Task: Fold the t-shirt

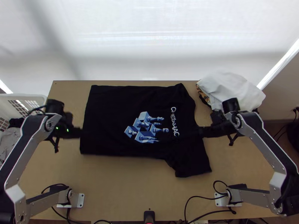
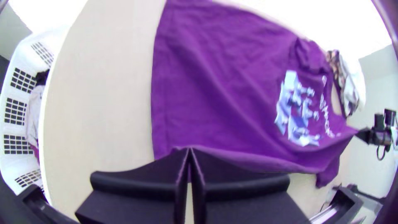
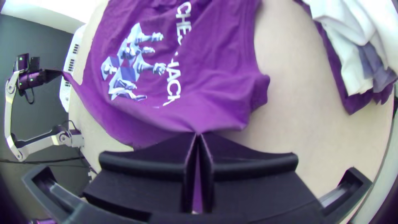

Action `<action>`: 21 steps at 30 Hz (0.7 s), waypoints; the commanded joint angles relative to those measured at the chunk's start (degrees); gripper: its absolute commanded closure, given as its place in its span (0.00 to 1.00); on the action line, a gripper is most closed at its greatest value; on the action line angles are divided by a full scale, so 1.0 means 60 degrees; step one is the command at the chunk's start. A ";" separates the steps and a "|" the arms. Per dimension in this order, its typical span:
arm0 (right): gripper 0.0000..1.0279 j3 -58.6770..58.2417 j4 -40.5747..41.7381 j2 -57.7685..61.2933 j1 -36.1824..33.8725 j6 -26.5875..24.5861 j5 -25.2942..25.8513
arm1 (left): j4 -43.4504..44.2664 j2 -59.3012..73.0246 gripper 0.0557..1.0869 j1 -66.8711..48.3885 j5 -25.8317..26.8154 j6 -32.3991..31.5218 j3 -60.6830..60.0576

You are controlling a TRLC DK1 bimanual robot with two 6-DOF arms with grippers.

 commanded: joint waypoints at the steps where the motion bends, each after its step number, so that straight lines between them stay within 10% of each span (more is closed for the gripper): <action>1: 0.97 0.1350 0.0071 -0.0541 -0.0082 0.1037 -0.0013 | 0.0839 -0.0675 0.96 0.0094 -0.0014 -0.1363 0.0790; 21: 0.97 0.9875 0.0115 0.1319 -0.0536 0.2047 0.2111 | 0.4706 -0.0778 0.96 0.1002 -0.0687 -0.3751 0.4218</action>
